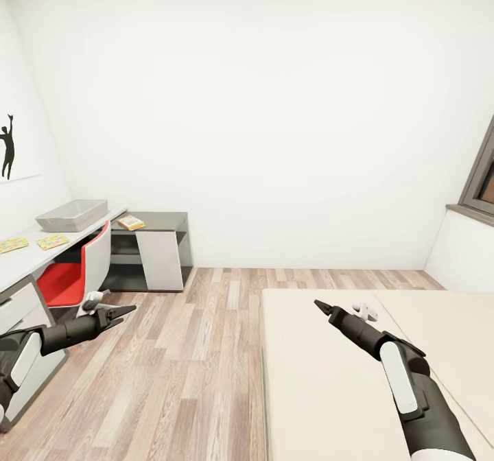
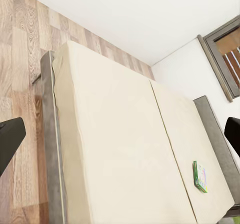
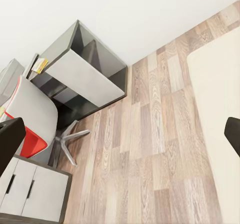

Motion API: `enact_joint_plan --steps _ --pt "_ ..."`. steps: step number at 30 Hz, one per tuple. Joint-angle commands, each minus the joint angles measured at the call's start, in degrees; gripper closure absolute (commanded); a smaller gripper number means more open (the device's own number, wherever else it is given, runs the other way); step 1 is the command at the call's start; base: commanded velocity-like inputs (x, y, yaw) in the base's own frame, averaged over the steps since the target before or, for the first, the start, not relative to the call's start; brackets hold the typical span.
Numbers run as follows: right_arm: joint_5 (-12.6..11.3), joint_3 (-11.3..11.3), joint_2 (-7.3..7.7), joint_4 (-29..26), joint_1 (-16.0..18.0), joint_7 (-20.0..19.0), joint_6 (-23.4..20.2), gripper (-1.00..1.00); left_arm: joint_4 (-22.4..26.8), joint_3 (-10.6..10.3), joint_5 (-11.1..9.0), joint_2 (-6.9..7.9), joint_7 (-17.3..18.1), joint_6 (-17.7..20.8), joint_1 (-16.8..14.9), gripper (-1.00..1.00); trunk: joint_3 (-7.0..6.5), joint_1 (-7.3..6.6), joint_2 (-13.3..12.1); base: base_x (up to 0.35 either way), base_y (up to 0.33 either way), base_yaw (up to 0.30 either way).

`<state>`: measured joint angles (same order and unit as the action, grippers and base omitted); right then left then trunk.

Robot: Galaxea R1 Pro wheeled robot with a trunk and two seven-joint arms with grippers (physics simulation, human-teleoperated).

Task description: Put all the toys in the child's room - the three board games (two on the bed and one on the table), the two jigsaw puzzles on the table, and the tennis ball on the table - inside the toy box on the table in the child's room.

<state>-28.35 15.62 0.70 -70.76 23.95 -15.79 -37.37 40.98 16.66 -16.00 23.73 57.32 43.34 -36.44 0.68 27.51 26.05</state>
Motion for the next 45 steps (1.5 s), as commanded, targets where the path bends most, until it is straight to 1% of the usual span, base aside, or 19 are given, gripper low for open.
enact_joint_plan --steps 1,45 --pt "0.0 0.1 -0.04 0.0 0.0 -0.2 -0.3 -1.00 0.0 0.1 -0.2 0.00 0.1 0.3 0.0 -1.00 0.07 0.03 0.1 -0.010 0.000 0.000" --pt "0.0 0.1 -0.07 0.0 0.0 -0.2 -0.3 -1.00 0.0 0.0 -0.3 0.00 0.0 0.3 0.0 -1.00 0.07 0.03 0.1 -0.011 -0.006 0.000"
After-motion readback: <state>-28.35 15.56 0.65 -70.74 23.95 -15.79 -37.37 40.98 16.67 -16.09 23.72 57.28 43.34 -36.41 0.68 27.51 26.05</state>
